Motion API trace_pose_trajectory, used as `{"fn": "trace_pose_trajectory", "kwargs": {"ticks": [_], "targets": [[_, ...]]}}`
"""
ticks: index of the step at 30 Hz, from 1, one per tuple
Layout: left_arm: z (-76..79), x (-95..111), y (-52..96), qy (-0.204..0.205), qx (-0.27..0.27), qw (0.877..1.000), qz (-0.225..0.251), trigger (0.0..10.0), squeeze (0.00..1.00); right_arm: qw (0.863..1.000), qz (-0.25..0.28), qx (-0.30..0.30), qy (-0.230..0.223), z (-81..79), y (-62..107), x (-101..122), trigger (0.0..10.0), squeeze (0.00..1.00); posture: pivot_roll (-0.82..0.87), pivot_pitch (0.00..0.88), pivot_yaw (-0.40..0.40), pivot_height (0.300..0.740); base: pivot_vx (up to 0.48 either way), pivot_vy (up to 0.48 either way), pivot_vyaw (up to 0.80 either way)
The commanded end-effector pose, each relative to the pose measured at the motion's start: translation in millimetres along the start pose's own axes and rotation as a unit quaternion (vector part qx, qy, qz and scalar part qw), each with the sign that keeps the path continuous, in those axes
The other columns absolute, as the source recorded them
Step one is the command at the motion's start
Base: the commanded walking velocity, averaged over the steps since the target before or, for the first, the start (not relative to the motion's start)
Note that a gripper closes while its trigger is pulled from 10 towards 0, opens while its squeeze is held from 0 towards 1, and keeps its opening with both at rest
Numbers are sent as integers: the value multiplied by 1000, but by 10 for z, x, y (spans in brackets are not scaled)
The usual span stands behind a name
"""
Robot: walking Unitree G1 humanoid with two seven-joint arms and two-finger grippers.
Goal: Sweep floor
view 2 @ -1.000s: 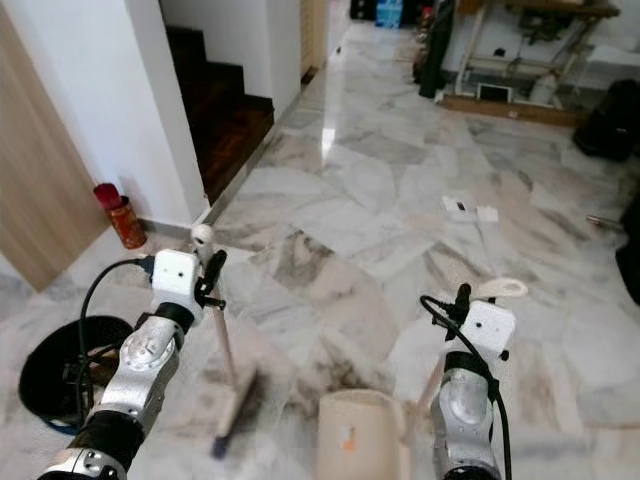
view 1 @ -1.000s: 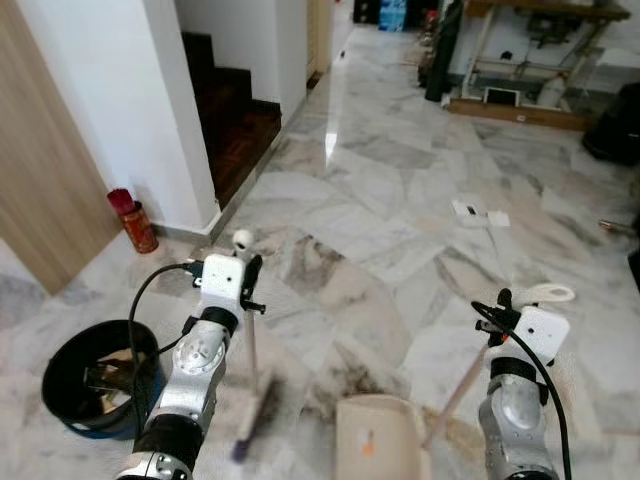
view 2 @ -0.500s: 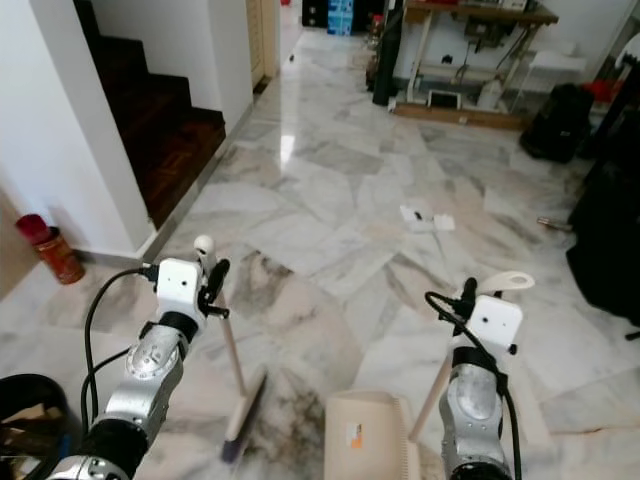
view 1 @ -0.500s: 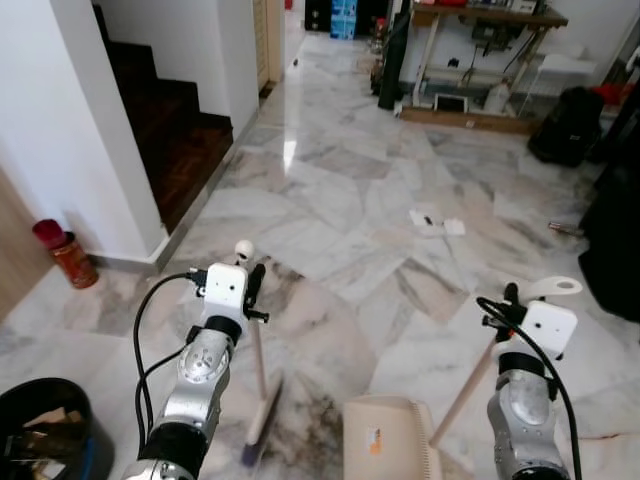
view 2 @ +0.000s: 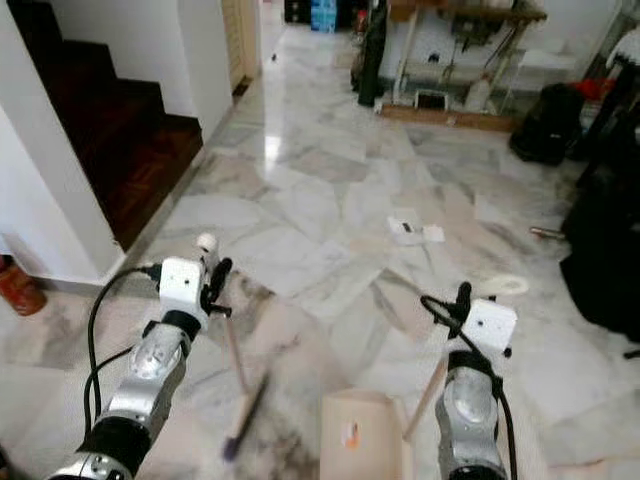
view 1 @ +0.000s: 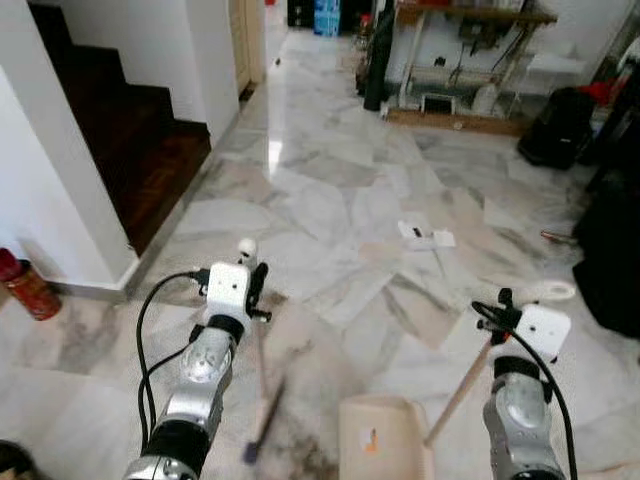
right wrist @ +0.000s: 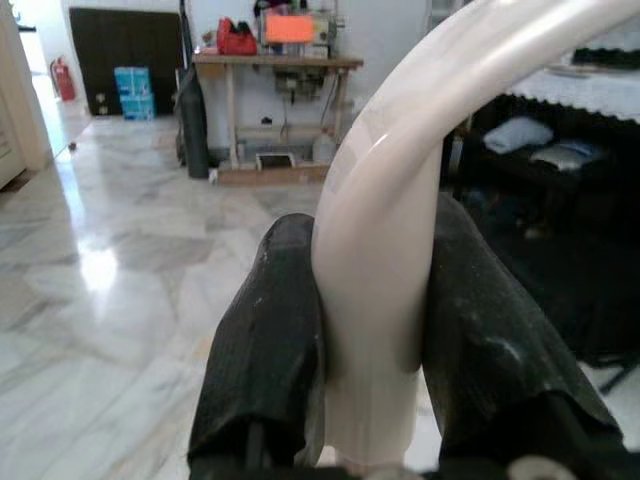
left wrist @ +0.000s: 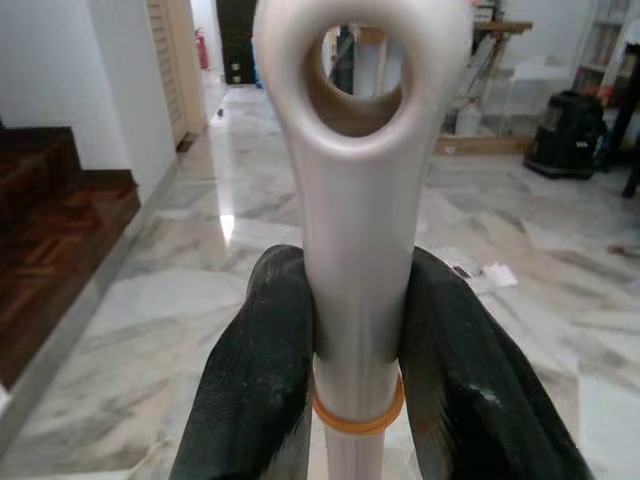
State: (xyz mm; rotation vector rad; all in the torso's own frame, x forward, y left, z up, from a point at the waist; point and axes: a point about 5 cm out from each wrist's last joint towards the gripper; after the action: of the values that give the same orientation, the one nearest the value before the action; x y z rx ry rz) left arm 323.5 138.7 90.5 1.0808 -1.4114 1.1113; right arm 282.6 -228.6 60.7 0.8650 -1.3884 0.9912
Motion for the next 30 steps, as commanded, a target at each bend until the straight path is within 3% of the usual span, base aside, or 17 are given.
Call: {"fn": "trace_pose_trajectory", "kwargs": {"ticks": [1,9,30], "targets": [[-69,88,-28,-12,8,1000,23,10000,0,999,33,7,-13,-61,-76,157,10000,0,156,0,-54,740,480,0,0],[-38,94,-39,-10,3,1000,25,10000,0,999,34,5,-10,-47,-71,158,10000,0,154,0,-56,740,471,0,0],[-130,135,-61,-18,11,999,27,10000,0,999,29,-1,-20,-71,-41,136,10000,0,167,0,-37,740,479,0,0]]}}
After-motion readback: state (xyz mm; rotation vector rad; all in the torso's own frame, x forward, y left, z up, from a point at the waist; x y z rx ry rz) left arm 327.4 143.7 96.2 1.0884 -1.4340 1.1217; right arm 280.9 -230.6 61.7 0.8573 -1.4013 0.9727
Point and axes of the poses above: a point about 5 cm out from each wrist's last joint towards the gripper, its own y axis pointing back from the gripper into the wrist, its own x axis along the axis of the wrist's last joint, z = x × y, and after that the axes turned 1 degree about y, right-handed
